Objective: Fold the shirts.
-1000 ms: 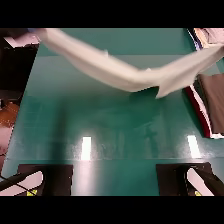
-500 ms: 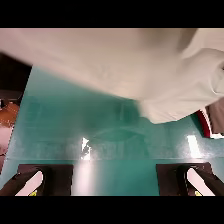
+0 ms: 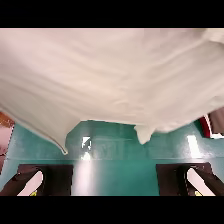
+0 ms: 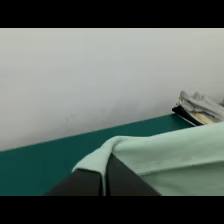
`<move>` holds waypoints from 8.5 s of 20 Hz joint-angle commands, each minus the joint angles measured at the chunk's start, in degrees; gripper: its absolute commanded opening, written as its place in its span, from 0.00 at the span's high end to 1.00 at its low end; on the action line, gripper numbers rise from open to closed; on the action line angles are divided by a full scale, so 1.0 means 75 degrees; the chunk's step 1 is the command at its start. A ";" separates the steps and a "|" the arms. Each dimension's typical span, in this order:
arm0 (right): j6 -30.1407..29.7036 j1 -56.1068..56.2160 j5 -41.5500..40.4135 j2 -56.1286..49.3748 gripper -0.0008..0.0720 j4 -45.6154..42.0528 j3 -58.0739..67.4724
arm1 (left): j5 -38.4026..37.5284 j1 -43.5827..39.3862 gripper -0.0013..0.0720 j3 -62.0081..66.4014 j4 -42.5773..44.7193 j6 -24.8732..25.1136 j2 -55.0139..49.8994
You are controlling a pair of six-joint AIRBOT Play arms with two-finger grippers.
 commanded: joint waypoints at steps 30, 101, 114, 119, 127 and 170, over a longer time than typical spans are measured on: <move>0.0778 0.3450 -0.1314 -0.5858 0.97 -0.2704 -0.3975 | -0.0050 -0.0003 0.96 -0.3162 0.3002 0.1230 -0.5721; 0.0210 0.1714 -0.1705 -0.1792 0.86 0.2492 -1.1348 | -0.0810 0.2005 0.96 -0.8970 0.0600 0.1183 -0.2521; 0.0294 0.0764 0.2439 0.1443 0.97 -0.1568 -0.9133 | -0.3162 0.2005 0.96 -0.8973 0.0577 0.1139 0.0000; 0.0294 0.0761 0.1486 0.1725 0.97 -0.1154 -0.9142 | -0.2588 0.1463 0.96 -0.8970 -0.0064 0.0944 0.0146; 0.0154 0.0764 0.0595 -0.0408 0.97 -0.0901 -0.8708 | 0.0370 0.0134 0.96 -0.8935 0.0350 0.0335 -0.0883; -0.4304 -0.0845 0.0831 -0.5808 0.19 0.2489 -0.7437 | 0.1067 -0.2865 0.95 -0.7583 -0.0510 -0.0058 -0.2101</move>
